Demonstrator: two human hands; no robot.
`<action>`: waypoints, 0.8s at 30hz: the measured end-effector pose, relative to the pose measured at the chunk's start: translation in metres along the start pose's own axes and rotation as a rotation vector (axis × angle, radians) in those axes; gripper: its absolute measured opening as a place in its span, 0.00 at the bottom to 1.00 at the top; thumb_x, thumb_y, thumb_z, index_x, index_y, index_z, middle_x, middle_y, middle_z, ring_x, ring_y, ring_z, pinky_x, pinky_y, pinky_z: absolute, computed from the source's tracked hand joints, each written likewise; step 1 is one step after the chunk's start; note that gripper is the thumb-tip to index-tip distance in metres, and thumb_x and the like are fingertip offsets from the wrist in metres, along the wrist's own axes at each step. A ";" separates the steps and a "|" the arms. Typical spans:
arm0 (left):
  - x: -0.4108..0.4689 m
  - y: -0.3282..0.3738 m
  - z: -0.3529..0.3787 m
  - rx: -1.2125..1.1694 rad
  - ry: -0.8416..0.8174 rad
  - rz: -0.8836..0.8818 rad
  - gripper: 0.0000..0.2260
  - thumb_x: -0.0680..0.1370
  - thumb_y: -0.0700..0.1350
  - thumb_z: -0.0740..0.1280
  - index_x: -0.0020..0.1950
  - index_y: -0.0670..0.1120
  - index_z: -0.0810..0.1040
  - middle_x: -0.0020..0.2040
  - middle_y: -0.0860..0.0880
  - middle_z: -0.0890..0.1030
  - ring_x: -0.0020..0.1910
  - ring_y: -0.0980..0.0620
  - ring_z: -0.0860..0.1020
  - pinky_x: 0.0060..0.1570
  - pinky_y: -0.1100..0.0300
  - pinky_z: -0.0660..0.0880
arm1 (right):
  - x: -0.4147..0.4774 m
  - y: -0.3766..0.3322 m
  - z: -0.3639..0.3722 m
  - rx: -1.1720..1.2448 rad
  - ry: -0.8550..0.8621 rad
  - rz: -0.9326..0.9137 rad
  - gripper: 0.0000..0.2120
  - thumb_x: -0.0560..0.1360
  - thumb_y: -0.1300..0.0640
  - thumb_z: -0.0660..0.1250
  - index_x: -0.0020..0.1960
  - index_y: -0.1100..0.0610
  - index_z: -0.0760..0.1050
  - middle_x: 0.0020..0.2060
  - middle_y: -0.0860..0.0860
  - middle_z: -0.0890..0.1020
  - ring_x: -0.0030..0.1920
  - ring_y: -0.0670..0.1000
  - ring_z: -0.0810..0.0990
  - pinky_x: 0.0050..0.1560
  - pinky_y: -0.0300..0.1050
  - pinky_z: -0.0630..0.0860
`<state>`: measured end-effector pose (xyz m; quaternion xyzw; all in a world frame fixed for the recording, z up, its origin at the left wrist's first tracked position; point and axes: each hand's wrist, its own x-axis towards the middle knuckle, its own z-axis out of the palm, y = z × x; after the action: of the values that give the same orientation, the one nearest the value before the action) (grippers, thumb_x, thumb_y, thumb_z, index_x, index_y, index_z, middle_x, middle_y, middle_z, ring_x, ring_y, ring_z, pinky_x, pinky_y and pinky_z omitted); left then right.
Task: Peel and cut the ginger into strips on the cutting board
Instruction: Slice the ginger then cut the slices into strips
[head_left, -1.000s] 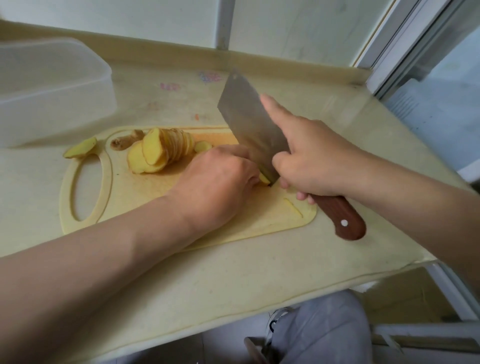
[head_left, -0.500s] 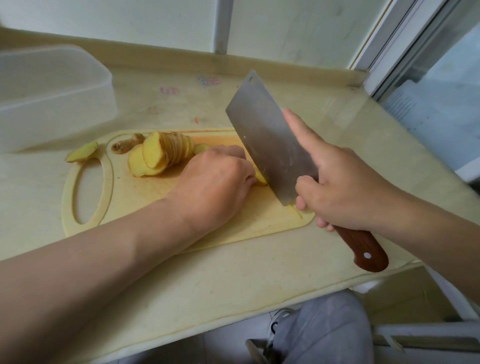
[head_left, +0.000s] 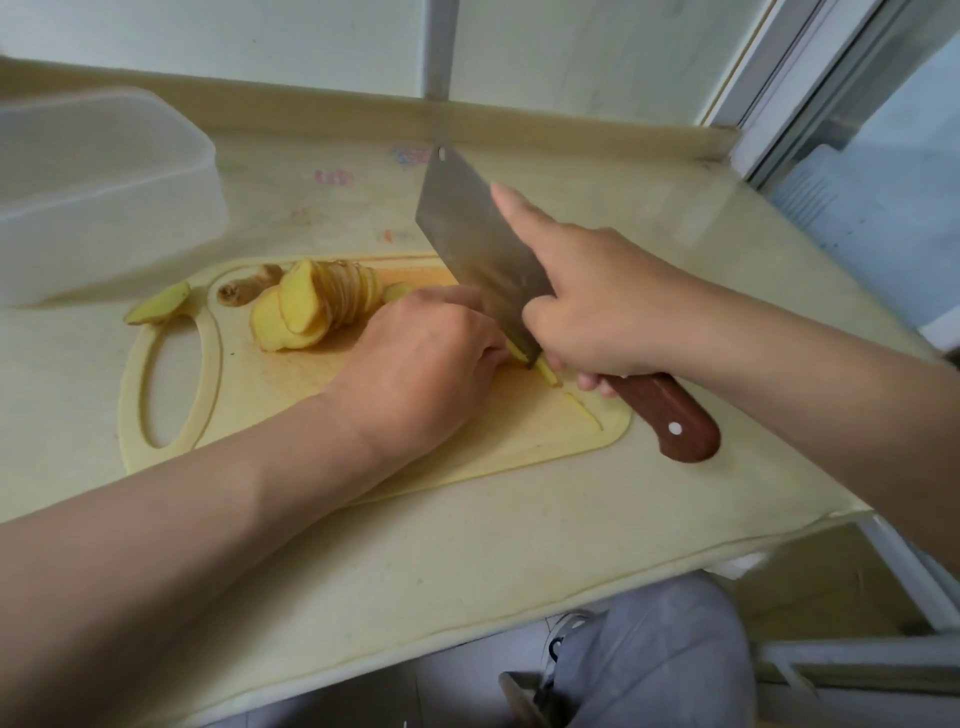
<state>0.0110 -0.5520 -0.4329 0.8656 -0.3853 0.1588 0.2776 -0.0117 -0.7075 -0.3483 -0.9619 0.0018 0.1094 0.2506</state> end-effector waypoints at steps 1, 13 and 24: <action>0.000 0.000 -0.001 0.003 -0.003 -0.002 0.10 0.74 0.45 0.65 0.42 0.46 0.86 0.41 0.49 0.82 0.40 0.44 0.81 0.37 0.50 0.79 | -0.005 0.003 0.003 0.041 0.035 0.004 0.46 0.77 0.66 0.58 0.83 0.33 0.42 0.39 0.57 0.83 0.24 0.53 0.82 0.24 0.49 0.81; -0.001 -0.001 -0.001 0.041 0.020 -0.041 0.10 0.76 0.48 0.66 0.44 0.48 0.86 0.42 0.48 0.80 0.43 0.43 0.79 0.37 0.49 0.78 | -0.045 0.027 0.009 0.125 0.102 -0.022 0.46 0.79 0.65 0.58 0.80 0.25 0.43 0.34 0.58 0.84 0.26 0.57 0.82 0.26 0.51 0.83; 0.001 -0.003 0.003 0.030 0.019 -0.061 0.07 0.77 0.47 0.69 0.44 0.48 0.86 0.42 0.50 0.80 0.44 0.44 0.78 0.38 0.49 0.78 | -0.042 0.021 0.003 0.067 0.007 0.024 0.45 0.80 0.64 0.58 0.79 0.24 0.41 0.37 0.58 0.84 0.27 0.58 0.83 0.26 0.51 0.83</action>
<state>0.0142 -0.5522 -0.4359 0.8796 -0.3535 0.1640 0.2730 -0.0551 -0.7266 -0.3525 -0.9533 0.0181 0.1087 0.2811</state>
